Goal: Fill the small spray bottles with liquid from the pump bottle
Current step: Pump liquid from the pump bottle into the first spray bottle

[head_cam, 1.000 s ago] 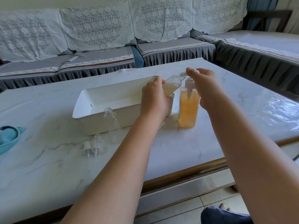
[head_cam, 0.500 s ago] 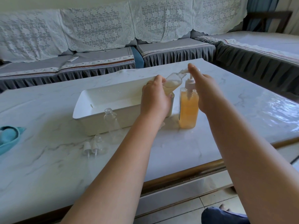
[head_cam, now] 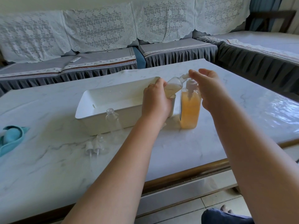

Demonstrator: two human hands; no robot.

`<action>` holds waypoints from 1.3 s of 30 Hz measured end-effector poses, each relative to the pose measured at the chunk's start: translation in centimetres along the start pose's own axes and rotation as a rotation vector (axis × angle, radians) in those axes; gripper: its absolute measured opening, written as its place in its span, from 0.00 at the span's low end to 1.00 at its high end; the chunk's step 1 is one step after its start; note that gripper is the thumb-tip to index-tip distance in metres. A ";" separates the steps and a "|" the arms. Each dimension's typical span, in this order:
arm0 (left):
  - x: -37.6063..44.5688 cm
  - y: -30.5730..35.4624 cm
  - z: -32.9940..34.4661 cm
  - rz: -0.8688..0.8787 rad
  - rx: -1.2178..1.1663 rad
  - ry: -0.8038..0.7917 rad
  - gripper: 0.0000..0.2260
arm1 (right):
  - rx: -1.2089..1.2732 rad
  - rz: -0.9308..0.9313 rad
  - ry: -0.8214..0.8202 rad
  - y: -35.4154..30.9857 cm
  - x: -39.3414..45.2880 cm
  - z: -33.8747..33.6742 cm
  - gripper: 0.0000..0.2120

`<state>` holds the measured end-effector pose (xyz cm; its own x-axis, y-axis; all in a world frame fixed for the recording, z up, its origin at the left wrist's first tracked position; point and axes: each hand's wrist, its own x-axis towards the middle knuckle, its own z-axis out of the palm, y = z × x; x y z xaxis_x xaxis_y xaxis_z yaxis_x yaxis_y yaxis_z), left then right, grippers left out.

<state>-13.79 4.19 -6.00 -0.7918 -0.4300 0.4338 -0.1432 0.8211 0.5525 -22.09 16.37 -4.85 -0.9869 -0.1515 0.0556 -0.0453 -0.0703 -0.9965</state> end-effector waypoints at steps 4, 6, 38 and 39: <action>0.1 0.3 -0.2 0.004 -0.007 0.019 0.17 | -0.009 -0.009 0.004 0.3 -0.5 0.8 0.29; 0.2 0.4 -0.3 0.011 -0.012 0.025 0.17 | -0.036 -0.002 0.003 0.3 -0.7 0.8 0.28; 0.1 0.1 -0.4 0.014 -0.010 0.000 0.17 | -0.017 0.068 0.039 -0.4 -1.1 1.4 0.24; 0.1 0.2 -0.5 0.018 -0.018 0.009 0.17 | -0.023 0.079 0.031 -0.5 -1.3 1.3 0.25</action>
<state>-13.60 4.12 -5.52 -0.7886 -0.4186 0.4504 -0.1179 0.8218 0.5574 -20.62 15.31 -4.30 -0.9918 -0.1252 -0.0249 0.0298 -0.0370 -0.9989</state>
